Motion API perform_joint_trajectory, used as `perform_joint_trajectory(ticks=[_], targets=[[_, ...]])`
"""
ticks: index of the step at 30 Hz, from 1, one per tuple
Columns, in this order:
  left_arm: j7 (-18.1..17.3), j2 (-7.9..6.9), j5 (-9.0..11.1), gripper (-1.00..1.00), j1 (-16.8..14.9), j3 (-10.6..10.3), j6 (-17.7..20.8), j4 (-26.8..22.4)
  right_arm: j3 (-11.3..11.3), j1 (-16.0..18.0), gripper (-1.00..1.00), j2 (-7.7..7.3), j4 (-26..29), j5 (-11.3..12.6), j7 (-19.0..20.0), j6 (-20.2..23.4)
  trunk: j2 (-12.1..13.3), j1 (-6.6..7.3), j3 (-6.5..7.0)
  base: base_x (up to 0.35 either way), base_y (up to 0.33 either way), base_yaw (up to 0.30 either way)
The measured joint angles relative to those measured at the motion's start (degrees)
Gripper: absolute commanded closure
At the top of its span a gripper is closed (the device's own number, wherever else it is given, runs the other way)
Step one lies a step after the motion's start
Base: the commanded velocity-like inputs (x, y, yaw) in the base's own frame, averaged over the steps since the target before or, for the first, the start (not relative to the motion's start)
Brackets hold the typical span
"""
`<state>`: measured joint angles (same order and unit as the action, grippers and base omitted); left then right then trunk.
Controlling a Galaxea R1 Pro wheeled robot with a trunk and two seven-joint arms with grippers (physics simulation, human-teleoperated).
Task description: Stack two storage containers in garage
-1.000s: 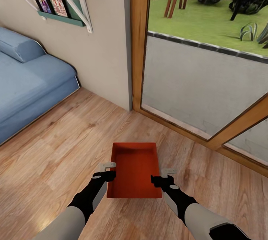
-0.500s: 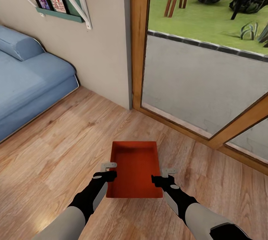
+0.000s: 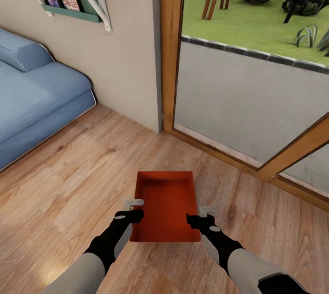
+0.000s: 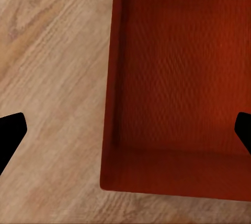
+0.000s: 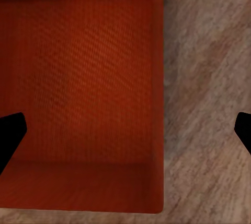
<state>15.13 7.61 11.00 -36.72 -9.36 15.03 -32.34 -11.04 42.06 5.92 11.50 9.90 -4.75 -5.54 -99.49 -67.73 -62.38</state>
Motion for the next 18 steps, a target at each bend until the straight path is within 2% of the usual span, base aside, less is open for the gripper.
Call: perform_joint_trajectory(ticks=[11,15,18], targets=[[0.08,-0.07,-0.07,-1.00,0.00,-0.69,-0.05,-0.08,0.02,0.00,-1.00,-0.19,0.02,0.06,-0.07,0.15,-4.41,-2.42,-1.97,0.000,0.000,0.000],[0.08,-0.09,-0.06,-1.00,0.00,-0.77,-0.11,-0.10,0.09,0.00,-1.00,-1.35,0.06,0.06,-0.07,0.23,-6.02,-3.30,-2.69,0.000,0.000,0.000],[0.08,-0.16,-0.02,-1.00,0.00,-0.85,-0.14,-0.14,0.03,0.01,-1.00,-1.72,0.16,0.06,-0.07,0.41,-6.03,-3.30,-2.70,0.000,0.000,0.000]])
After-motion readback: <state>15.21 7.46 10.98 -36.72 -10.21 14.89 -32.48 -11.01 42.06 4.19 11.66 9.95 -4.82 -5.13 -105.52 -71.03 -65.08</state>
